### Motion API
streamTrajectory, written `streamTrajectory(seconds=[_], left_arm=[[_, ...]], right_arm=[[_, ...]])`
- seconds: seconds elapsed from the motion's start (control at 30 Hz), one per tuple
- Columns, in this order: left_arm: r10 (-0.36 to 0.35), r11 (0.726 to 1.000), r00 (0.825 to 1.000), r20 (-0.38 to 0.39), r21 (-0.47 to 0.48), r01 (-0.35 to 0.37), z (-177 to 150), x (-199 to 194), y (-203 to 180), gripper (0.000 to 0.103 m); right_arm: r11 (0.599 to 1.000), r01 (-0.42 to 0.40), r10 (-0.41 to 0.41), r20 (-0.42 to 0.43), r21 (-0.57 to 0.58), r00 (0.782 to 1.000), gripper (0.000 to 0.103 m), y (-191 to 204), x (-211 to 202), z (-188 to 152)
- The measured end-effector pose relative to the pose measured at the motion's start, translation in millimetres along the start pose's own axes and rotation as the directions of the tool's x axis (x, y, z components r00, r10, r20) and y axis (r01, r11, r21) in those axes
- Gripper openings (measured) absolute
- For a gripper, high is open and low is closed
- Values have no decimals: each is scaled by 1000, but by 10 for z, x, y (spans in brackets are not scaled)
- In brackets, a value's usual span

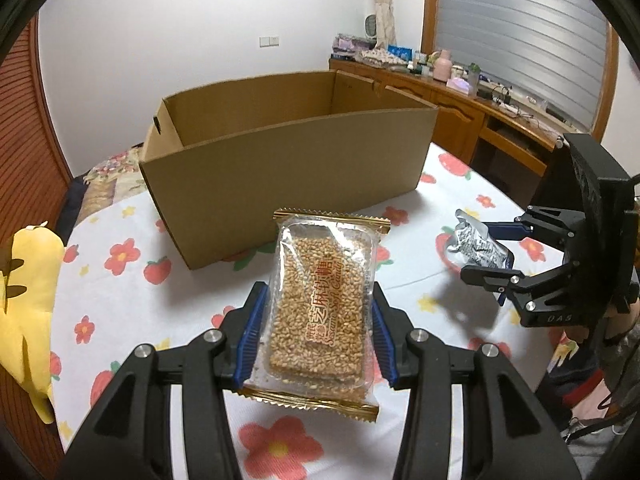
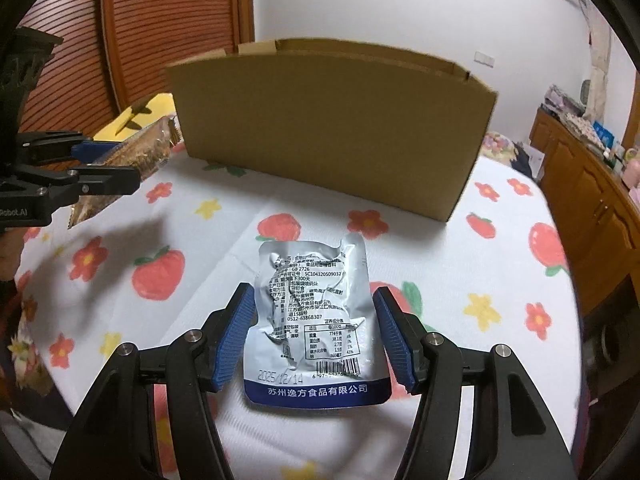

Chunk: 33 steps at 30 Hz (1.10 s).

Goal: Organize snacks
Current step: 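Carry both packets over the box and open both tools to drop them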

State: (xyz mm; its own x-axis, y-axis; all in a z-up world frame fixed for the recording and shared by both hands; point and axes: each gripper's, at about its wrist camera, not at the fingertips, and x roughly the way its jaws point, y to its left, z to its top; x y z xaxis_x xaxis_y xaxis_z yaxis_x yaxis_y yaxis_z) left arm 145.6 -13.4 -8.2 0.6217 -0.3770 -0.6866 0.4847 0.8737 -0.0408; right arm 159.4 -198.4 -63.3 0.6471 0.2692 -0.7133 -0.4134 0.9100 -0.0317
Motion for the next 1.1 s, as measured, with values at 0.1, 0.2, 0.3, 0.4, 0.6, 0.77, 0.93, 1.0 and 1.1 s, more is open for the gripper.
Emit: streamTrajectory(seconds=[0.1, 0.2, 0.3, 0.4, 0.6, 0.77, 0.93, 1.0, 1.1], left_arm=[[7, 1000, 1000, 25, 2, -7, 29, -105, -14, 47], [13, 1000, 999, 53, -16, -12, 68, -181, 30, 47], [28, 999, 997, 72, -31, -25, 89, -212, 62, 47], [48, 998, 995, 86, -44, -44, 106, -235, 98, 47], [79, 995, 990, 119, -73, -71, 121, -299, 154, 47], [94, 992, 986, 141, -92, -81, 138, -361, 195, 47], [106, 990, 980, 167, -108, -89, 209, -405, 230, 47], [110, 990, 977, 182, -109, -92, 270, -416, 242, 47], [116, 989, 972, 203, -109, -96, 383, -402, 259, 47]], right_arm=[[1000, 6, -6, 27, 5, 1000, 62, -24, -179, 8], [1000, 12, -14, 58, 21, 998, 62, -70, -329, 37], [999, 11, -14, 88, 43, 996, 62, -112, -451, 58], [999, 12, -18, 110, 50, 994, 62, -124, -532, 87], [998, 18, -26, 140, 54, 990, 62, -135, -634, 127], [998, 18, -29, 160, 67, 987, 62, -171, -694, 142], [997, 17, -30, 170, 77, 985, 62, -191, -708, 145], [997, 21, -33, 175, 75, 984, 62, -199, -711, 166], [998, 27, -38, 181, 63, 983, 62, -206, -709, 229]])
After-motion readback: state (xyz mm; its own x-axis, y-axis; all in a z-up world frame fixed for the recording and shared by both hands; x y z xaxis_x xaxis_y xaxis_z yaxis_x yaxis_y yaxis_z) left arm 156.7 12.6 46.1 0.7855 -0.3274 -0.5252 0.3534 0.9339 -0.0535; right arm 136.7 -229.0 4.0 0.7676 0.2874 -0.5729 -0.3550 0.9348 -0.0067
